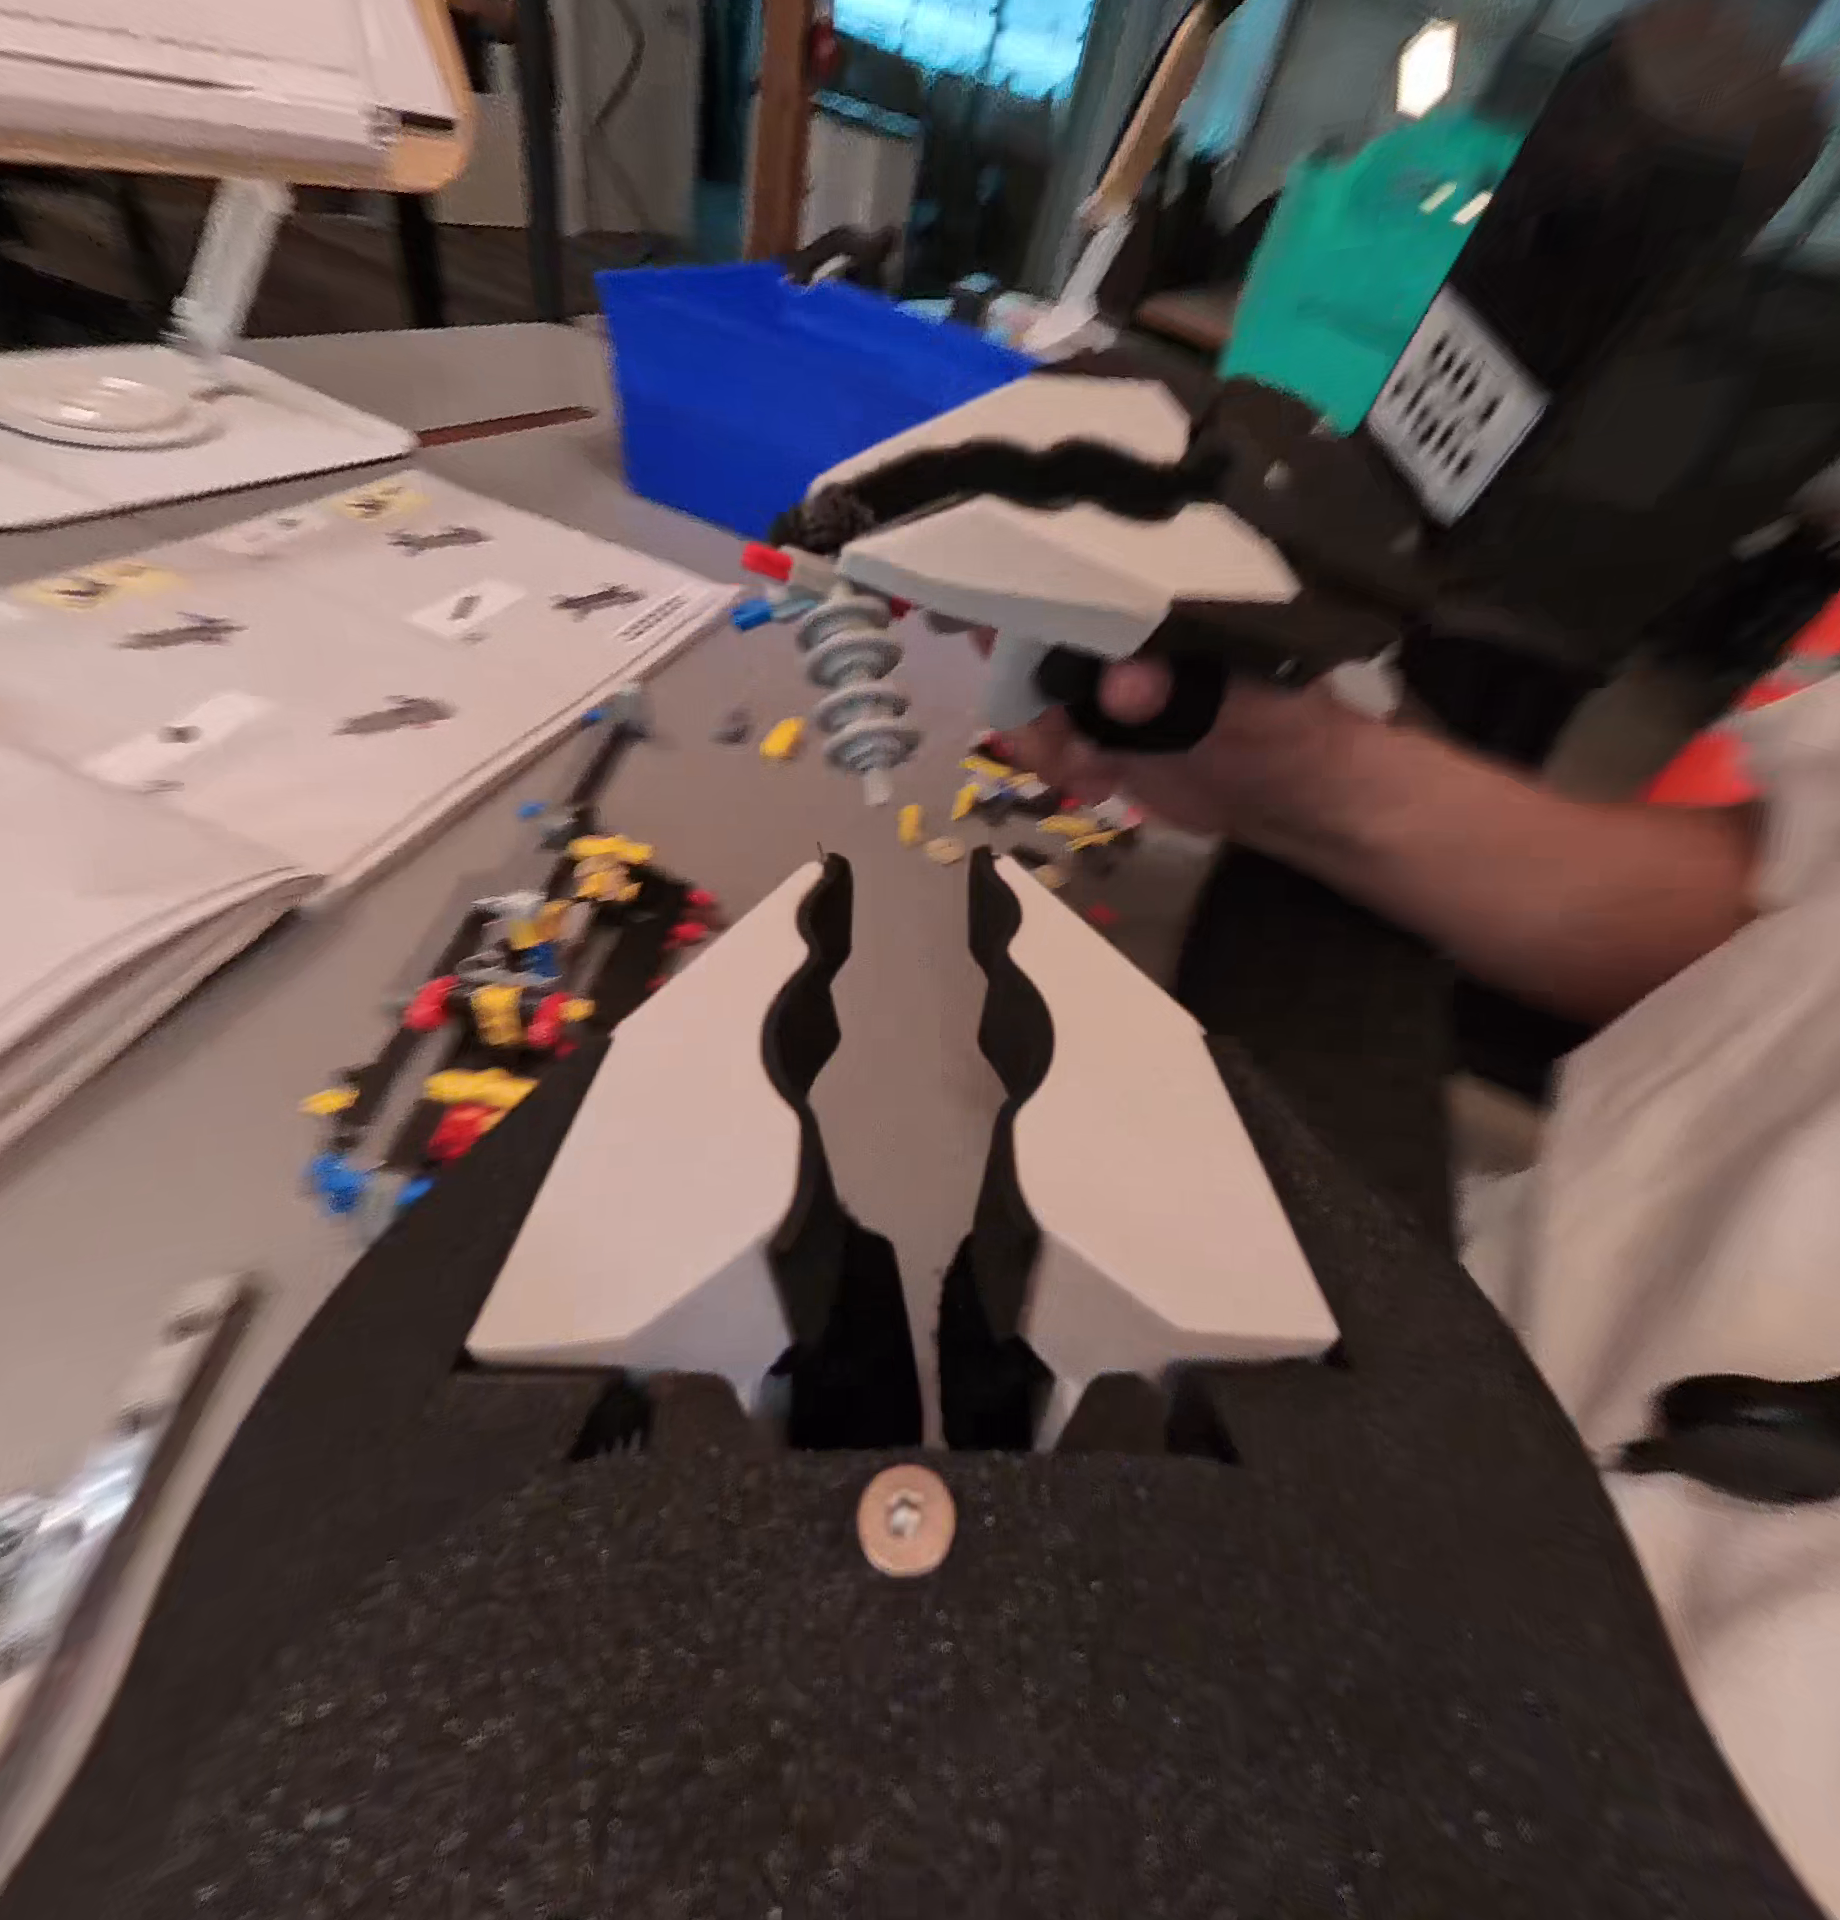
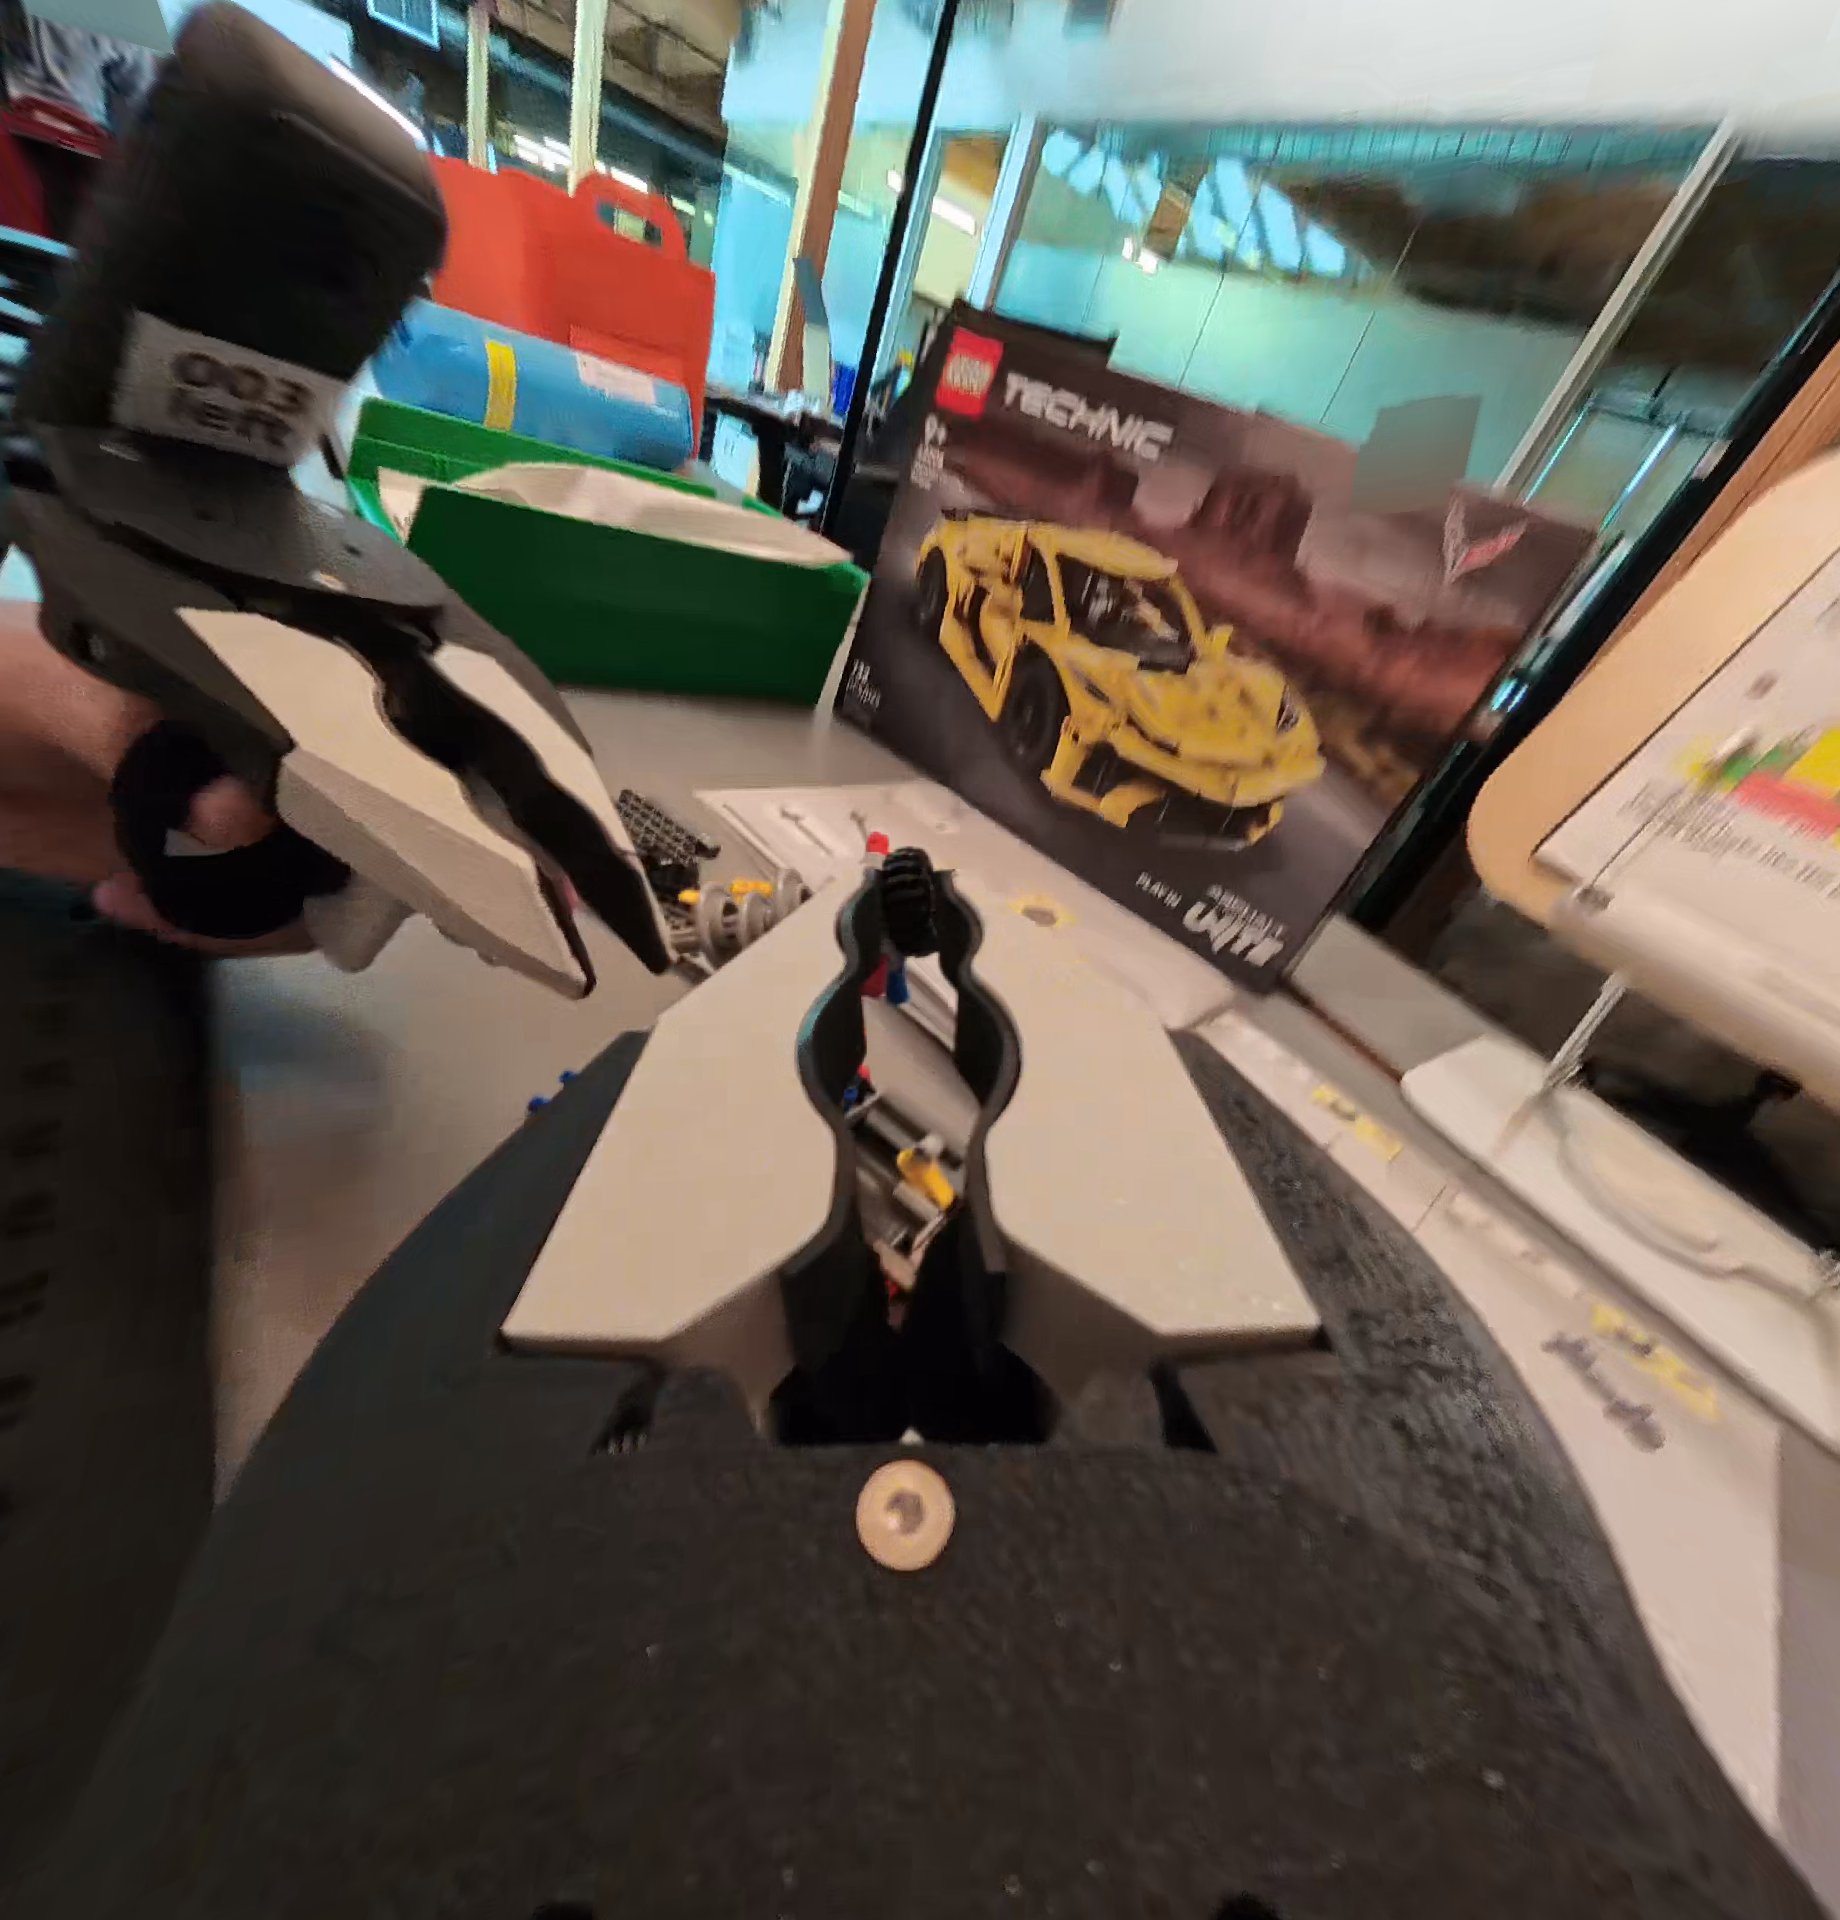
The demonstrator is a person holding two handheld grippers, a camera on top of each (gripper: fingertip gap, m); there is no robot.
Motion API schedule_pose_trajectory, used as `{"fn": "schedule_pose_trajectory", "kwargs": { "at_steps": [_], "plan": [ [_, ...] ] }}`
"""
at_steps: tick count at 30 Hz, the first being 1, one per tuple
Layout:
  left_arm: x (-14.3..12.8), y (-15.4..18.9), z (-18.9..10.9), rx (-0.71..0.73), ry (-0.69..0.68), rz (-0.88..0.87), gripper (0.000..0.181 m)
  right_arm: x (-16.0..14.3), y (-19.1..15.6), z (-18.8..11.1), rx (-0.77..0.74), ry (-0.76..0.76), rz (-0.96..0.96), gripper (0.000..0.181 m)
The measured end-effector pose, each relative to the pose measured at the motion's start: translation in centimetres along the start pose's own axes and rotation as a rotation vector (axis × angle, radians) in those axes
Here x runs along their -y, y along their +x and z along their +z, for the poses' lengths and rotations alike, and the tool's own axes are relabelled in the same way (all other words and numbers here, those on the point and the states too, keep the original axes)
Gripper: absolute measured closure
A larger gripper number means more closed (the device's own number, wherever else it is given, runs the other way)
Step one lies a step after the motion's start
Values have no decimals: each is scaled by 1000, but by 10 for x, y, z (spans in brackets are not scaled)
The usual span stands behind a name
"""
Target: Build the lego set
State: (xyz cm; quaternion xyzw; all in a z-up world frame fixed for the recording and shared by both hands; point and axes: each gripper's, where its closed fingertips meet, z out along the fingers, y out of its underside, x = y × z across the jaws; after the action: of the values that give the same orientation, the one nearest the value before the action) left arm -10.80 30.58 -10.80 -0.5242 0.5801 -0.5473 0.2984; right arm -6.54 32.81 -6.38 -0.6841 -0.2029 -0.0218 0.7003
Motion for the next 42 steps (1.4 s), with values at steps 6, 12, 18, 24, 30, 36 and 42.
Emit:
{"fn": "schedule_pose_trajectory", "kwargs": {
  "at_steps": [6,12,18,24,30,36,42],
  "plan": [
    [7,3,5,-51,46,-65,176,8,-8,-5,-9,39,-95,173],
    [5,10,3,-81,31,-35,175,7,-10,-5,-1,37,-120,174],
    [4,8,3,-77,24,-53,173,3,-8,-4,-27,16,-170,175],
    [2,7,2,-86,12,-42,170,2,-14,-2,-24,12,-229,175],
    [1,3,2,-48,8,-9,176,1,-18,-1,-17,14,-208,175],
    [-9,-28,-3,268,-81,407,178,-5,-12,-3,154,-19,285,154],
    [-20,-43,-5,536,-238,969,178,-37,-29,3,434,-193,886,135]
  ]
}}
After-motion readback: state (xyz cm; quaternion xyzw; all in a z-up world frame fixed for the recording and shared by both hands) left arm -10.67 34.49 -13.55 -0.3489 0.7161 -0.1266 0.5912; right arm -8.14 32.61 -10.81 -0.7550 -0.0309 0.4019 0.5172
